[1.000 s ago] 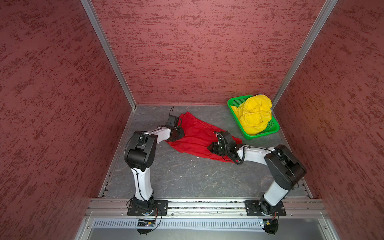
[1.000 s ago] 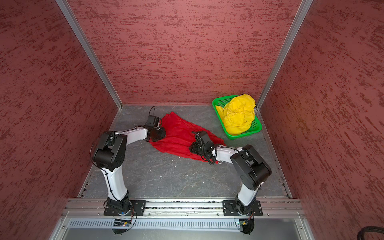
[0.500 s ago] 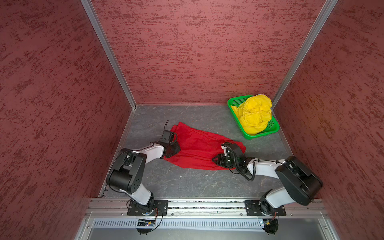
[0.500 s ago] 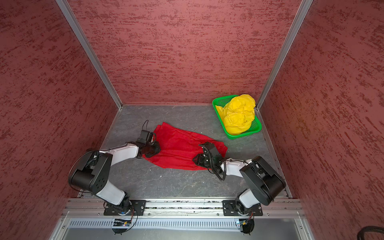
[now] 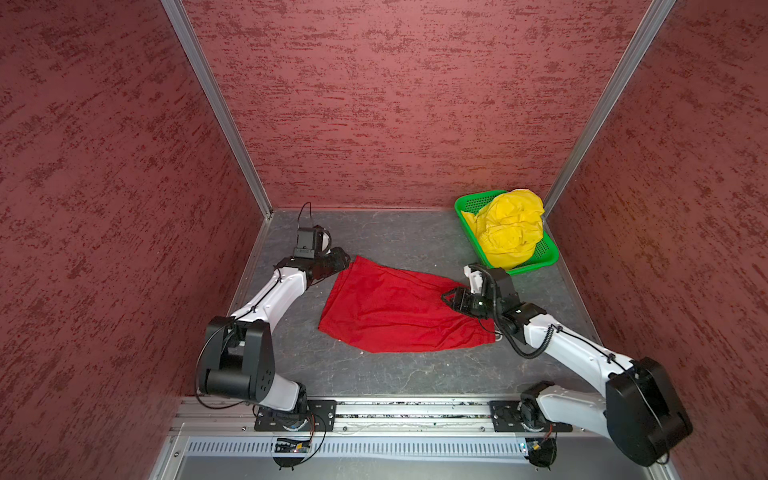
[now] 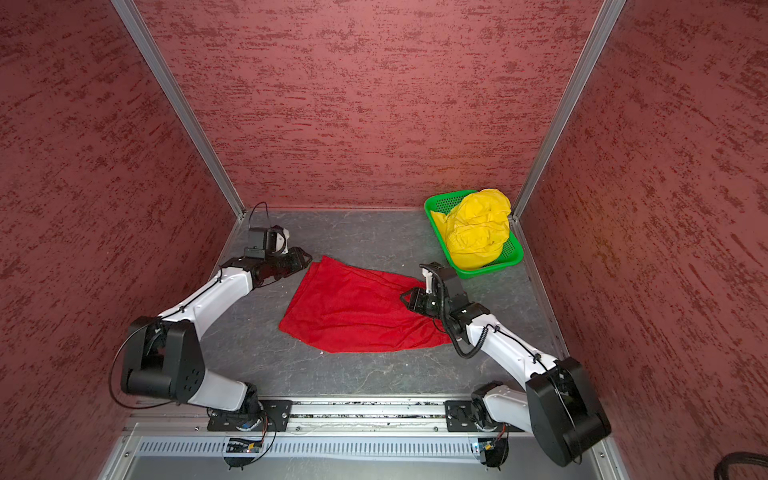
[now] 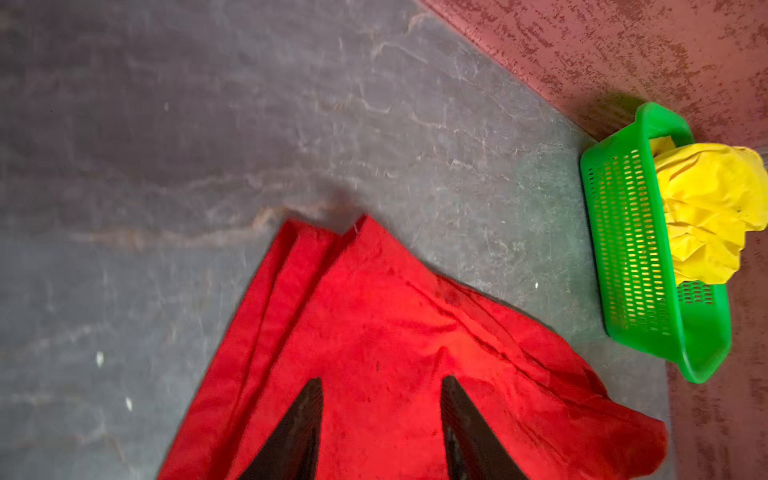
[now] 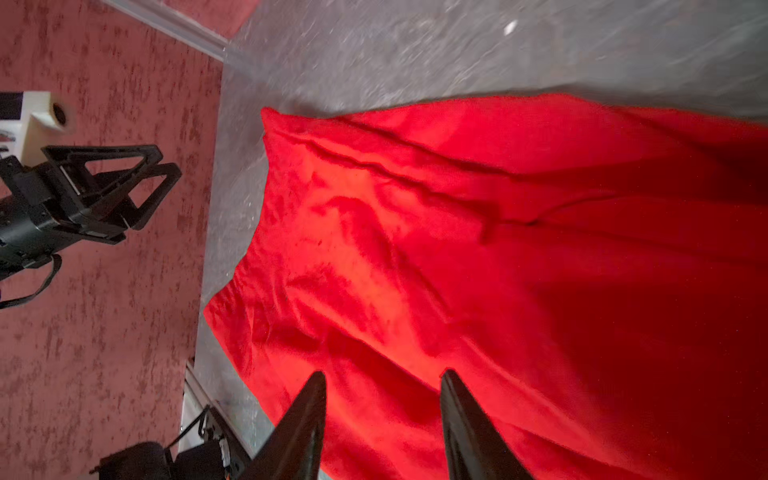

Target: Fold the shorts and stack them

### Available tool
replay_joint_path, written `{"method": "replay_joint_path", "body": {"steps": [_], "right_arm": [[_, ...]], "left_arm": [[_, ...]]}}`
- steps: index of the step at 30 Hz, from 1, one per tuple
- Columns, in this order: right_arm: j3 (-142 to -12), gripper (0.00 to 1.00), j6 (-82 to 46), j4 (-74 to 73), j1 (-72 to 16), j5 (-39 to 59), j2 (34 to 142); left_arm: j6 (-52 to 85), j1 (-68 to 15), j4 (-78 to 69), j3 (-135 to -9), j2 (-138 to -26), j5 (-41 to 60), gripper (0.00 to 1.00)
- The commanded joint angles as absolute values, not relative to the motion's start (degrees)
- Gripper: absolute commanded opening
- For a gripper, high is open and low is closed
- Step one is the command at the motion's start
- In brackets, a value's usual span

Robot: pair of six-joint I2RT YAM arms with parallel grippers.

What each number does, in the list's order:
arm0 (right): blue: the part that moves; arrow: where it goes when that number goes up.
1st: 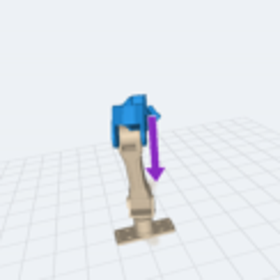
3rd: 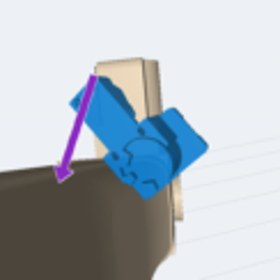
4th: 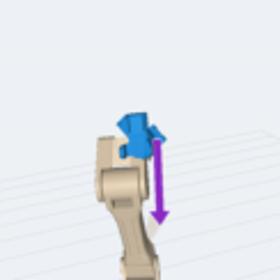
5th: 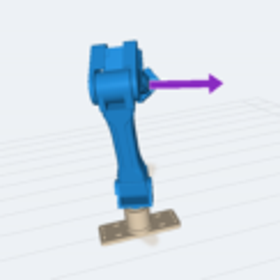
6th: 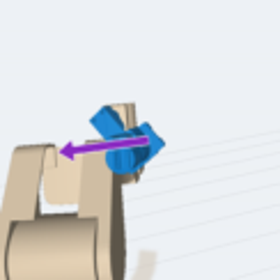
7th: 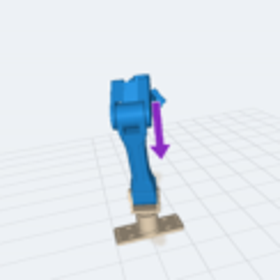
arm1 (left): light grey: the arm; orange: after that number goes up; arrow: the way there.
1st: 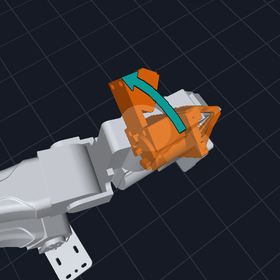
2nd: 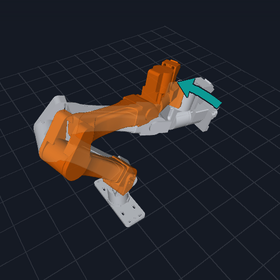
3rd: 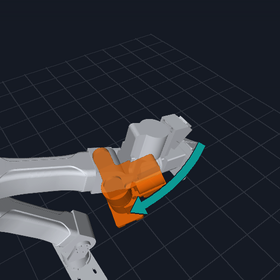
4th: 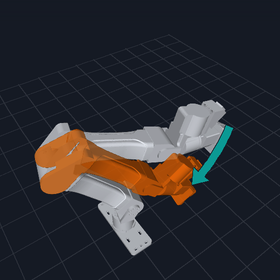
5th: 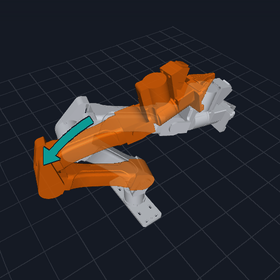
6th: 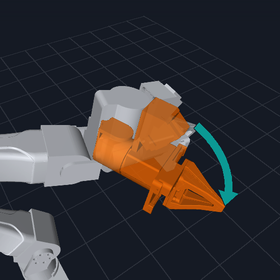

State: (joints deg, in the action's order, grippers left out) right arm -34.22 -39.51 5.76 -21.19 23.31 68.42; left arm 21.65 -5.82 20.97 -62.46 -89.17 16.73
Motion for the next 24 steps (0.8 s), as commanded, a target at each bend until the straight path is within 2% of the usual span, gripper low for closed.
{"method": "replay_joint_path", "body": {"steps": [1, 4, 11, 24], "right_arm": [[-31.5, 0.47, -38.6, 9.7, -17.6, 26.8, 66.8], [-29.2, 0.47, -38.7, 9.3, -17.0, 26.9, 65.9], [-25.2, 0.47, -39.6, 6.1, -16.5, 29.4, 67.4], [-22.9, 0.48, -41.0, 3.9, -16.0, 30.5, 69.3]], "left_arm": [[9.5, -4.5, 28.6, -68.4, -96.6, 24.2, 0.5], [2.1, -4.0, 28.6, -71.8, -100.9, 28.3, 0.52], [-18.4, -4.3, 37.4, -85.8, -112.8, 37.8, 0.67], [-32.1, -5.5, 48.9, -99.4, -125.1, 34.1, 0.75]]}}
